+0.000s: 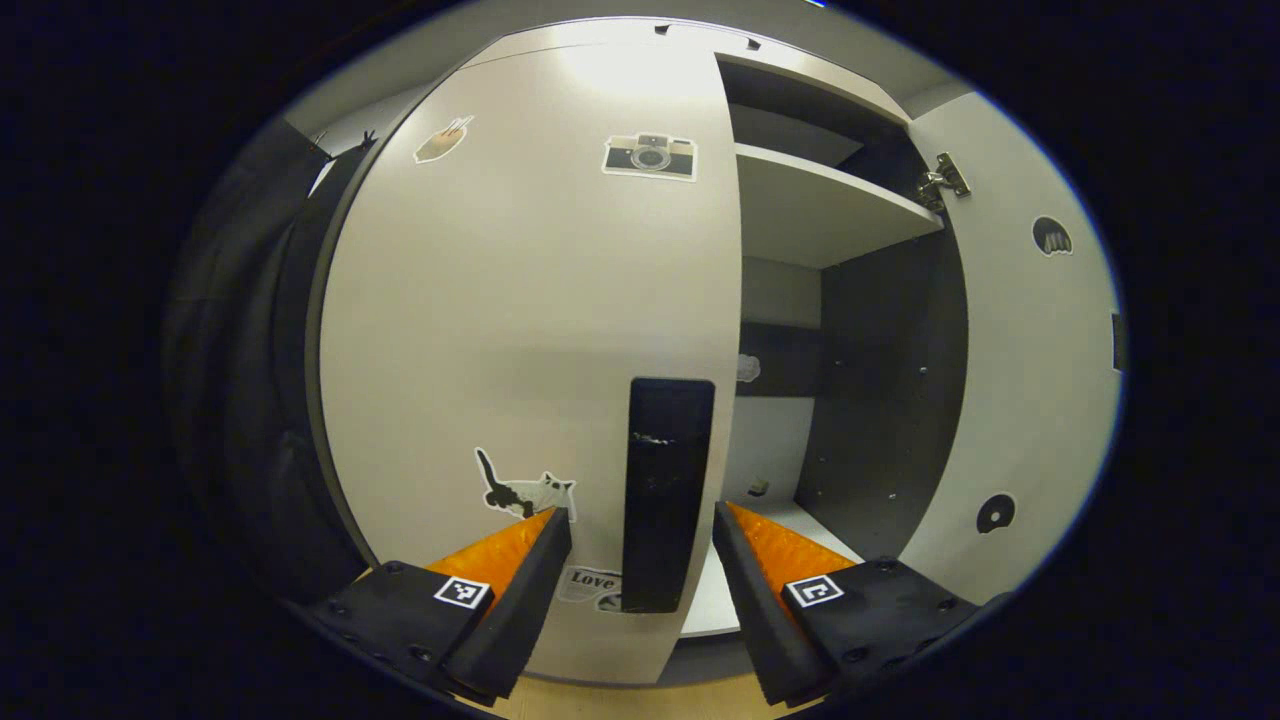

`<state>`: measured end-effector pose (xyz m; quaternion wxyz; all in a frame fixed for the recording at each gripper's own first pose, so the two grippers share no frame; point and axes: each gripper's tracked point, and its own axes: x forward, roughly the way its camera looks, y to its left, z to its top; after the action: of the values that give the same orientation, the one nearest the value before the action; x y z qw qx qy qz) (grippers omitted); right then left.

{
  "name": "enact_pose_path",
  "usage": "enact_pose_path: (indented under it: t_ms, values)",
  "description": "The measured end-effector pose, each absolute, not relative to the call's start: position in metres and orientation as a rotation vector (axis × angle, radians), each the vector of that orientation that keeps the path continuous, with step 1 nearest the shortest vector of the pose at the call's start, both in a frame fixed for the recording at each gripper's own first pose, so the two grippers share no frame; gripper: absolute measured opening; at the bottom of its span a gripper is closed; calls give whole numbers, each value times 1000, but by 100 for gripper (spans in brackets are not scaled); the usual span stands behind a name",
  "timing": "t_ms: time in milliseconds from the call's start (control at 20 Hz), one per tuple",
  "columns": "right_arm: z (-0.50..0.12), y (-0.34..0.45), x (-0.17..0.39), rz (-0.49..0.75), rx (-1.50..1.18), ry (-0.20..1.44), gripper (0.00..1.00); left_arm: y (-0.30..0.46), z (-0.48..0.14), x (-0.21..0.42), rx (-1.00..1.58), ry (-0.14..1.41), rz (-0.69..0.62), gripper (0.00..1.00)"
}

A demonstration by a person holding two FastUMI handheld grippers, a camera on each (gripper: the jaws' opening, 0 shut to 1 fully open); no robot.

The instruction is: Open the right door of the double-door shoe cabinet with the right hand, and open the left door with the left hand.

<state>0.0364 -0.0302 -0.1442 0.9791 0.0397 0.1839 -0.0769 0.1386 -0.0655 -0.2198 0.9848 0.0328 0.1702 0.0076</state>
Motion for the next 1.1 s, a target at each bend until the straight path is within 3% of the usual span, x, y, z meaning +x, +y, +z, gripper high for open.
enact_pose_path:
  t_ms: [300,400,500,800,1100]
  values:
    - [-164,-28,37,-180,72,404,73,-68,-219,140,74,332,-4,83]
    - [-166,-27,37,-177,69,405,74,-83,-219,138,74,328,-55,70]
    - [-165,-27,35,-172,71,403,74,-82,-218,139,107,307,-48,39]
    - [-167,-29,23,-156,101,415,74,-82,-219,133,72,350,-92,28]
    - [-166,-22,14,-121,91,420,74,-79,-218,129,76,351,-69,28]
